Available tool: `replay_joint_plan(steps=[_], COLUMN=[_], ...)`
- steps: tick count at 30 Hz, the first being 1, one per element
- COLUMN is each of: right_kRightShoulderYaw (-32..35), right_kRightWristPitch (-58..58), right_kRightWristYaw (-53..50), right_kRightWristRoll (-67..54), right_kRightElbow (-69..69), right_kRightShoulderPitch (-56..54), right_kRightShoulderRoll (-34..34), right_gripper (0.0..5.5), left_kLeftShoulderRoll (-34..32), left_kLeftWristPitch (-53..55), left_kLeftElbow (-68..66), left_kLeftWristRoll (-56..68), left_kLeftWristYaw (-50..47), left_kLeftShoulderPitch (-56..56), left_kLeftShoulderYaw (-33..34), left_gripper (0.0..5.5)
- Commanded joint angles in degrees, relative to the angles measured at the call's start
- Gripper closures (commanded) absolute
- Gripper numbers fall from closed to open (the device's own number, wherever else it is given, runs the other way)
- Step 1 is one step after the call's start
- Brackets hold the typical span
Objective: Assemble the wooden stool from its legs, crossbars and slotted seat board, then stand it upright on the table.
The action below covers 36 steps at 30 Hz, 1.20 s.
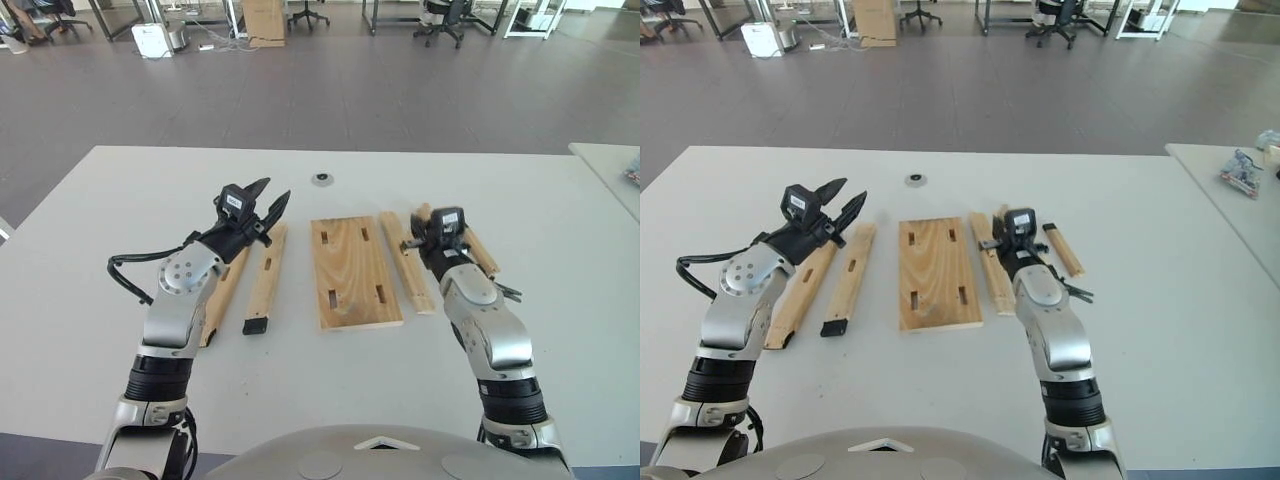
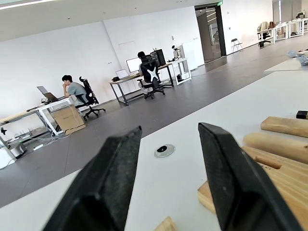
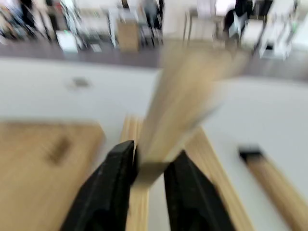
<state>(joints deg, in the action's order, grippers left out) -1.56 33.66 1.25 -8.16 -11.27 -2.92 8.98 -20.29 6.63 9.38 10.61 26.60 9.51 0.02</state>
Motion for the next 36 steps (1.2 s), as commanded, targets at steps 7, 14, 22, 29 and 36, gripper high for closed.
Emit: replay_joint_plan(steps=[7,14,22,29,36], right_kRightShoulderYaw=[2.1,-0.7,-1.1,0.0,-0.7], right_kRightWristPitch=[6.4,13.2,17.4,18.3,15.1], right_kRightWristYaw=[1.9,1.0,-1.6,-0.9,1.0], right_kRightWristRoll=[-2.0,0.9,2.5,2.4,3.8], right_kRightElbow=[-5.1,-8.1,-9.1,-7.3,-6.5], right_kRightShoulderPitch=[-1.3,1.4,5.2,7.1,6.3], right_kRightShoulderRoll=[-1.2,-0.2,-2.7,-2.4,1.1], right_gripper=[2.56,1.78,1.19,2.15,3.35], left_kLeftShoulderRoll=[0.7,0.6,0.4,0.0,-2.4], left_kLeftWristPitch=[0.2,0.4,0.5,1.0,1.3], left_kLeftElbow=[0.5,1.0,1.5,1.5,-1.1], left_kLeftWristRoll=[-0.2,-0.3,-0.6,-0.7,-1.6], left_kLeftWristYaw=[-0.6,-0.7,-0.9,-1.1,-2.4], left_kLeftShoulderPitch=[-0.6,-1.1,-1.6,-1.6,0.0], left_kLeftShoulderYaw=[0.3,0.4,0.2,0.6,4.6], left_gripper=[3.33,3.33,3.33,3.33,3.33])
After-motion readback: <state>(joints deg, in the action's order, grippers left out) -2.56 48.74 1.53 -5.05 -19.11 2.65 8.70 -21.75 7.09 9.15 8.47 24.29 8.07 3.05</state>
